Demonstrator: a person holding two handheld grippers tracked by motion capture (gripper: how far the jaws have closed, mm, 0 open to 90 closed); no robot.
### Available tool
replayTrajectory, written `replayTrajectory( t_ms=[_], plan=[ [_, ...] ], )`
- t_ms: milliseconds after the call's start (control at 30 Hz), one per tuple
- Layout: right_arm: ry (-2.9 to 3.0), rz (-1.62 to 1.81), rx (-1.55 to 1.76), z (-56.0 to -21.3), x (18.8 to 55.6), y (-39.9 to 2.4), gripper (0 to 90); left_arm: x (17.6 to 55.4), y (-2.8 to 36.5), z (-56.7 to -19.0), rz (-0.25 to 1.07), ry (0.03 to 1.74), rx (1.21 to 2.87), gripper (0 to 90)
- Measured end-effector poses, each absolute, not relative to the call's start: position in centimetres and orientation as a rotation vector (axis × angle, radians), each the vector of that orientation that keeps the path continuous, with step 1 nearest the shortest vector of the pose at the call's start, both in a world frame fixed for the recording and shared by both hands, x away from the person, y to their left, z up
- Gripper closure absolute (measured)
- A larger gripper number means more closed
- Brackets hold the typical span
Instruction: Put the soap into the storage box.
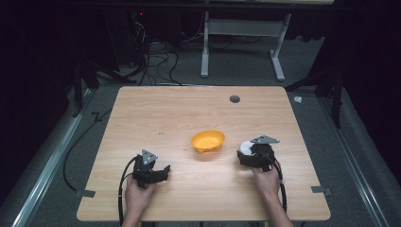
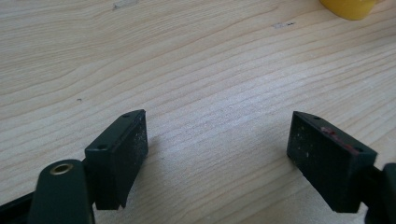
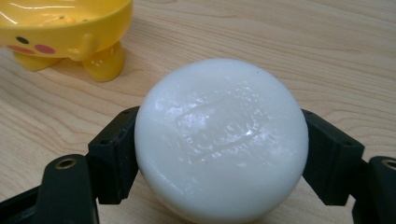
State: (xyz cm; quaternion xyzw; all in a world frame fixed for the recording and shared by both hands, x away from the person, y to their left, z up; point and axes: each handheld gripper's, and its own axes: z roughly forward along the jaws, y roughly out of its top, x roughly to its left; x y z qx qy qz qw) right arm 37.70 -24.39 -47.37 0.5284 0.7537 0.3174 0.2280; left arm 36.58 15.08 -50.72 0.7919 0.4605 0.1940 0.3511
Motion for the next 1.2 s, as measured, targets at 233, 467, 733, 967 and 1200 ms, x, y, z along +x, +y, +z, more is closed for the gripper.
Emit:
replayTrajectory(
  t_ms=[233,467,733,967,1200],
  plan=[
    [2.08,0.911,1.425,-46.2,37.3,-24.1,24.2,36.6,15.1,-50.7,0.5,1.192,2.051,20.7],
    [2.079,0.934,1.398,-45.4,36.9,-23.7,24.2,36.6,15.1,-50.7,0.5,1.192,2.051,20.8],
    [2.096,0.955,1.382,-44.7,36.7,-23.0,24.2,36.6,15.1,-50.7,0.501,1.193,2.049,20.7],
    [2.116,0.973,1.368,-43.9,36.7,-22.3,24.2,36.6,15.1,-50.7,0.501,1.192,2.049,20.8],
    [2.124,0.989,1.356,-43.4,36.8,-21.8,24.2,36.6,15.1,-50.7,0.501,1.193,2.049,20.7]
  ],
)
